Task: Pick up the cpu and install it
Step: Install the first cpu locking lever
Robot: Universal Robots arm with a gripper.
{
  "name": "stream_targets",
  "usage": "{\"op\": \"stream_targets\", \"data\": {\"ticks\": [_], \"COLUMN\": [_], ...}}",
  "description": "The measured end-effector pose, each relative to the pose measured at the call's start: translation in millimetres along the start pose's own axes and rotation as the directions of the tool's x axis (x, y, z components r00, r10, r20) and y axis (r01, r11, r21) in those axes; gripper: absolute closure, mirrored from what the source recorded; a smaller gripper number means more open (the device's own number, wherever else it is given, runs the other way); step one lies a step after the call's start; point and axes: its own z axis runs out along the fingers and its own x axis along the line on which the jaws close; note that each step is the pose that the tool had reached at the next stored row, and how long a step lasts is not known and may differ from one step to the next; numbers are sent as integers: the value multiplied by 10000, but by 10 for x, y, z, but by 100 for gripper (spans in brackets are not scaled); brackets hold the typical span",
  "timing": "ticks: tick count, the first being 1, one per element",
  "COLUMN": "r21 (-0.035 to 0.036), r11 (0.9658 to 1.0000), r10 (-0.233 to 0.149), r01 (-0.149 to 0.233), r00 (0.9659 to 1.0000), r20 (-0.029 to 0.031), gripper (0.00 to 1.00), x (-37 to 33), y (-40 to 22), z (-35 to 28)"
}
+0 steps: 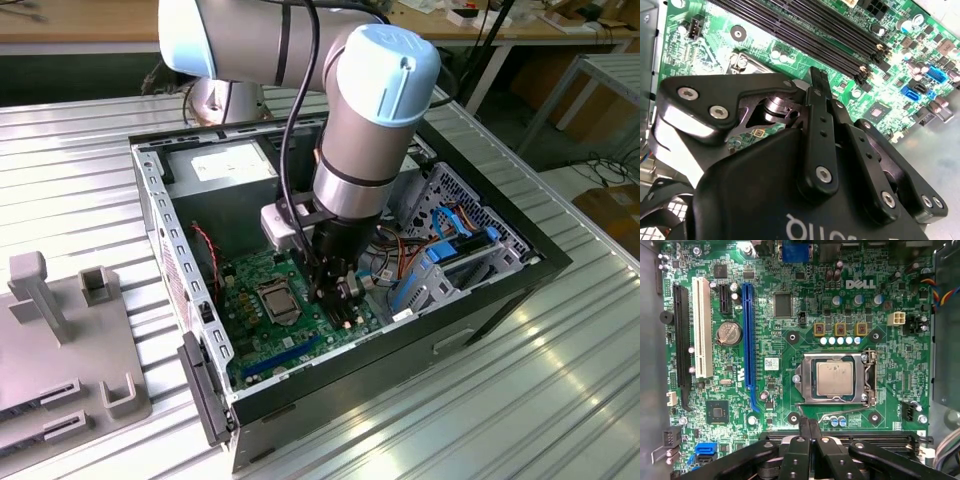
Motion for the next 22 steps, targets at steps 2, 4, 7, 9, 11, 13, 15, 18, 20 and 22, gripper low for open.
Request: {"op": "stream_targets", "data": {"ticks": [2,4,7,9,11,13,15,18,20,22], "r21": [0,1,0,0,0,0,0,1,1,0], "r11": [10000,10000,10000,10000,10000,10000,10000,10000,10000,10000], "r10": [0,0,-1,0,0,0,0,0,0,-1], "r01": [0,0,1,0,0,0,0,0,0,1], "r00": [10000,10000,10000,10000,10000,10000,10000,10000,10000,10000], "r20": [0,1,1,2,2,2,2,3,3,1], "gripper": [89,89,89,89,89,89,89,89,89,89], "x": [-9,-21,-38,-54,-62,-67,-71,-78,-81,-83], "y": [0,0,0,1,1,1,1,1,2,2], "z": [-16,-31,-52,-76,-91,-104,-116,-134,-145,-152]}}
